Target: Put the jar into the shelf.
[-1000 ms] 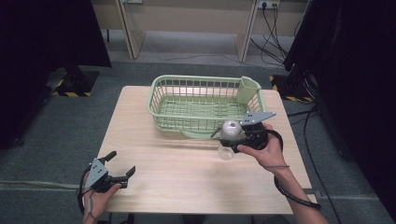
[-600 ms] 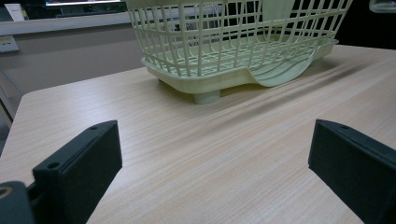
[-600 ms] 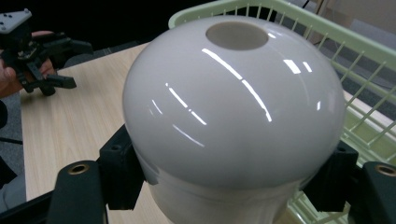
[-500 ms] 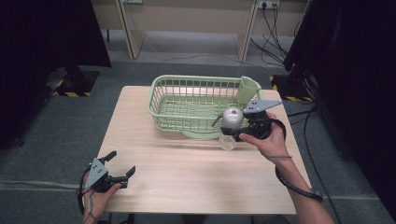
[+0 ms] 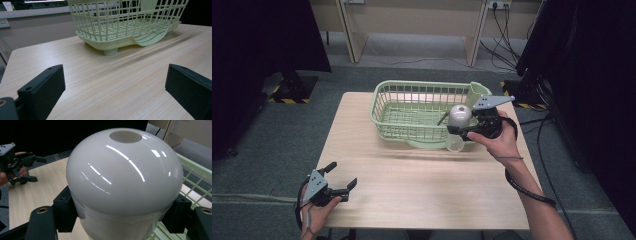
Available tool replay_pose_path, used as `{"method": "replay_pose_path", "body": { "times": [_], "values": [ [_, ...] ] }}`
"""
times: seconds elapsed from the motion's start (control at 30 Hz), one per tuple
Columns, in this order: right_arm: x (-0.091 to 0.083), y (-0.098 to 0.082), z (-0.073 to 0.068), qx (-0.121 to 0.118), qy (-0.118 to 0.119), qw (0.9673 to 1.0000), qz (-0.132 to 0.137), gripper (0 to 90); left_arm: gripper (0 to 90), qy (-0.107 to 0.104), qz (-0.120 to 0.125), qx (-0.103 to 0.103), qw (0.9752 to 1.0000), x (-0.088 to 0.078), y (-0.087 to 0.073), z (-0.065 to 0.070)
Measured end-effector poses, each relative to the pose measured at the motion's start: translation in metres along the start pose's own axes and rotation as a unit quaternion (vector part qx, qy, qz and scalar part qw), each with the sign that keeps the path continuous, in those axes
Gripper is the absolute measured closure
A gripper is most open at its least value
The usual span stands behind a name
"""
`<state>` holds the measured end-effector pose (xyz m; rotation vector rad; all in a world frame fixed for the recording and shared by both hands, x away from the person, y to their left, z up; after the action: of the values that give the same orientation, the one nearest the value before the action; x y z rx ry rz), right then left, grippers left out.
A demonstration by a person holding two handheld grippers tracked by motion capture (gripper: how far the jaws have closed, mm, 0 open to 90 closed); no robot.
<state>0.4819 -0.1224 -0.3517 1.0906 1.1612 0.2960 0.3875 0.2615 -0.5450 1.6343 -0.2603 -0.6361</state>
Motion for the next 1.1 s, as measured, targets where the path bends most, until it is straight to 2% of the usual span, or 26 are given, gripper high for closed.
{"method": "replay_pose_path", "body": {
  "times": [0.6,1.0,1.1],
  "values": [
    [0.014,0.033,0.02,0.01,-0.01,0.9998,0.014,27.9,2.2,-0.001,0.0,0.001,1.0,0.0,0.0,0.0],
    [0.033,0.05,0.041,0.031,-0.016,0.9992,0.021,27.9,2.2,-0.001,0.0,0.001,1.0,0.0,0.0,0.0],
    [0.043,0.052,0.048,0.036,-0.02,0.999,0.017,27.9,2.2,-0.002,0.0,0.0,1.0,0.0,0.0,0.0]
  ]
}}
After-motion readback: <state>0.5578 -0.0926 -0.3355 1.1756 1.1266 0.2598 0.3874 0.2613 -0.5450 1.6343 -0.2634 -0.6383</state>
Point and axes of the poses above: each handheld gripper's, and its own axes: x roughly forward along the jaws, y roughly out of its top, z roughly to its right, the point moved 8 cm from there along x, roughly forward along the jaws, and after that the axes turned 5 degrees about -z, right-handed, at the moved point
